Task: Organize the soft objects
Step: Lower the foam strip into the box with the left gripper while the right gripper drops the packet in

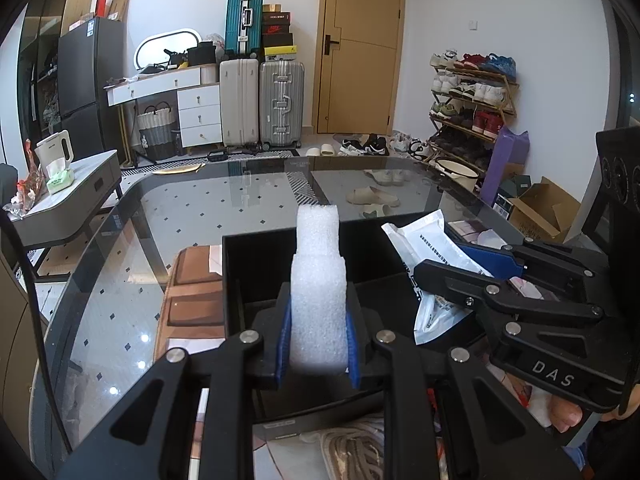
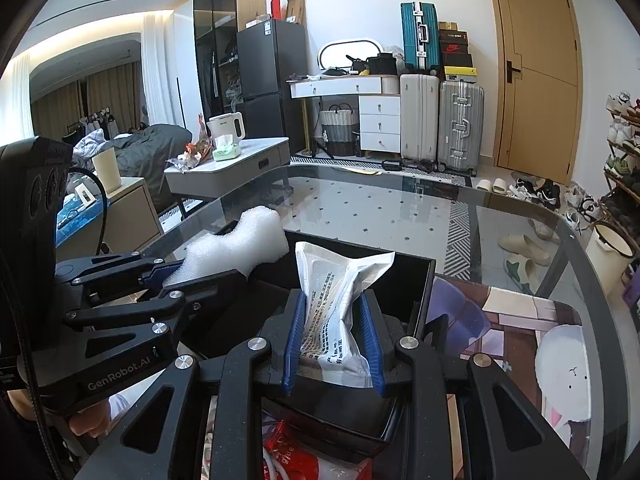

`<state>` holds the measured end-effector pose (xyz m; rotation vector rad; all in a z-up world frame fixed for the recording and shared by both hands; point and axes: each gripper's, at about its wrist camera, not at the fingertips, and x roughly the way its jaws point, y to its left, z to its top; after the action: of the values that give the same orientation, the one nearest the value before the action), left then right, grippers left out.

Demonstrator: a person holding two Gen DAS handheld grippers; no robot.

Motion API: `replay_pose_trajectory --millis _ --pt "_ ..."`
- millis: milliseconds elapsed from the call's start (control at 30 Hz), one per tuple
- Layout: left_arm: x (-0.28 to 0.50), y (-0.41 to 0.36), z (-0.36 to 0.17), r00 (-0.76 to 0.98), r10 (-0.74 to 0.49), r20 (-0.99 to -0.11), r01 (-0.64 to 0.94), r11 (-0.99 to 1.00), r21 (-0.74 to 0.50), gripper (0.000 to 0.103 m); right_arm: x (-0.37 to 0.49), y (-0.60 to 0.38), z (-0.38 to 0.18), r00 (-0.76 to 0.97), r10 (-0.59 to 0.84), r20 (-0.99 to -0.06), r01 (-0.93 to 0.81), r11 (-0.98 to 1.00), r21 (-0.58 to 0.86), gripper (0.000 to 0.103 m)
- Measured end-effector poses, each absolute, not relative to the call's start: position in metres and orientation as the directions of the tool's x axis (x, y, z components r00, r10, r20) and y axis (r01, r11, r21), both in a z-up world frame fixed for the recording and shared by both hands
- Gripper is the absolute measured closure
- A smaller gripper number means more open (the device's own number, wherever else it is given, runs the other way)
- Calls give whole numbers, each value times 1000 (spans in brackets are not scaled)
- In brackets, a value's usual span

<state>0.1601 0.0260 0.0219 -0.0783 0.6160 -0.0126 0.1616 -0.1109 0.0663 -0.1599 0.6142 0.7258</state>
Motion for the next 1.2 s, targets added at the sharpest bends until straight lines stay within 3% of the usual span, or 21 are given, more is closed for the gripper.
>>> replay_pose_trajectory --millis 867,967,1033,1200 --pt "158 23 18 800 -60 -597 26 998 -65 82 156 -107 58 575 533 -621 -667 744 21 75" --pt "158 23 20 799 -55 -599 28 998 -54 80 154 -109 59 565 548 -616 -679 733 29 72" --pt "155 21 22 803 -56 -594 38 998 -43 73 152 -110 62 569 559 -604 -688 725 23 70" --pt "141 23 36 825 -80 -560 50 996 -68 49 143 -124 80 619 555 -556 -665 747 5 37"
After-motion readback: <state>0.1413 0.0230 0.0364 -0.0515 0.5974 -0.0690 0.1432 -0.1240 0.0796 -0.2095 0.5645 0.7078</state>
